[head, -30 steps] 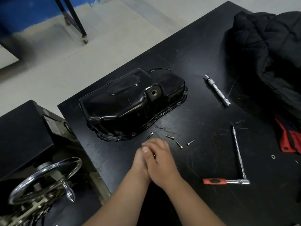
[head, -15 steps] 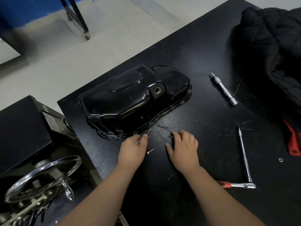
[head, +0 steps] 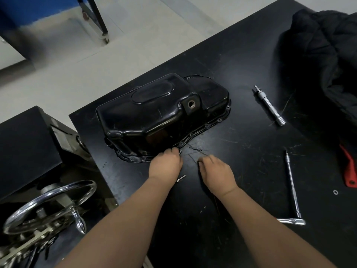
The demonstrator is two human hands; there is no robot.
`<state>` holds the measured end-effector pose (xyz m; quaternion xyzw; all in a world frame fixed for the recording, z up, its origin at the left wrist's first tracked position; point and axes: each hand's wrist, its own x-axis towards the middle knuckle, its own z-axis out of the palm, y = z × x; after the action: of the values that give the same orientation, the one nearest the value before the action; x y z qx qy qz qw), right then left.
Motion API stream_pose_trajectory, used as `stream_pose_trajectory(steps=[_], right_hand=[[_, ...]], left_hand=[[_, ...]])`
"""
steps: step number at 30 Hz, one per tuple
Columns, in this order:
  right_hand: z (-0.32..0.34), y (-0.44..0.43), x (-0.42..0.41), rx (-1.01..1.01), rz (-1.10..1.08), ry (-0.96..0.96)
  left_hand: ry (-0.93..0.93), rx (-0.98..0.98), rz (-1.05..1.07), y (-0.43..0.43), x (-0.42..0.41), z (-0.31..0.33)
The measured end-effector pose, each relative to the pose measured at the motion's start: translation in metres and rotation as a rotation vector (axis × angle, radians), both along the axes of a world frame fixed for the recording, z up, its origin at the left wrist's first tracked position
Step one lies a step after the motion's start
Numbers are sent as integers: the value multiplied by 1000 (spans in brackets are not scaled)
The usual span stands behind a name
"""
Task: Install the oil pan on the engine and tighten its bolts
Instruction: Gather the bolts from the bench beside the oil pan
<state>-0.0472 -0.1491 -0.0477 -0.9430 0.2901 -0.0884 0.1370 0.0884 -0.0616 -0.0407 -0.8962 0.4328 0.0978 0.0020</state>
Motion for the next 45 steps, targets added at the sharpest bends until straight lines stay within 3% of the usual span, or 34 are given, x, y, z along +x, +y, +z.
stream_pose_trajectory(steps=[3,9,14,17,21,24,26,28,29,31,32,34,37,39,41,43,45], right_hand=[[0,0,0,138,-89,8],[1,3,-8,163,-90,84],[20,-12,-10,629,-582,-361],[18,-5,-8,397,-344,12],[15,12,10,161,-152,196],[18,7,18,185,-181,298],[23,-2,12,575,-404,74],[30,-11,-6,1219,-661,-444],[33,-14,-18,1504,-713,-678],[39,-14,-38,1778,-736,-903],[40,-12,-44,1789,-754,-885],[39,-2,-49,1532,-766,-646],[31,23,-49,632,-405,124],[28,43,-45,265,-202,434],[26,57,-38,174,-107,539],[26,57,-31,226,-71,567],[34,45,-28,617,-195,365]], left_hand=[[133,-138,116,-4,2,7],[1081,-694,518,25,-5,52],[1524,-859,671,57,-15,68],[1745,-857,790,52,-21,67],[1681,-849,886,35,-22,56],[1418,-773,970,28,-15,43],[1004,-538,812,27,-11,33],[593,-250,557,29,-9,24],[475,-144,458,28,-8,23],[345,7,311,19,-8,20],[298,71,247,12,-8,20],[253,180,165,-4,-7,19],[260,319,123,-23,-8,21],[313,322,119,-26,-6,23],[398,250,114,-22,0,26],[595,55,210,-13,8,29],[1061,-235,461,2,10,37]])
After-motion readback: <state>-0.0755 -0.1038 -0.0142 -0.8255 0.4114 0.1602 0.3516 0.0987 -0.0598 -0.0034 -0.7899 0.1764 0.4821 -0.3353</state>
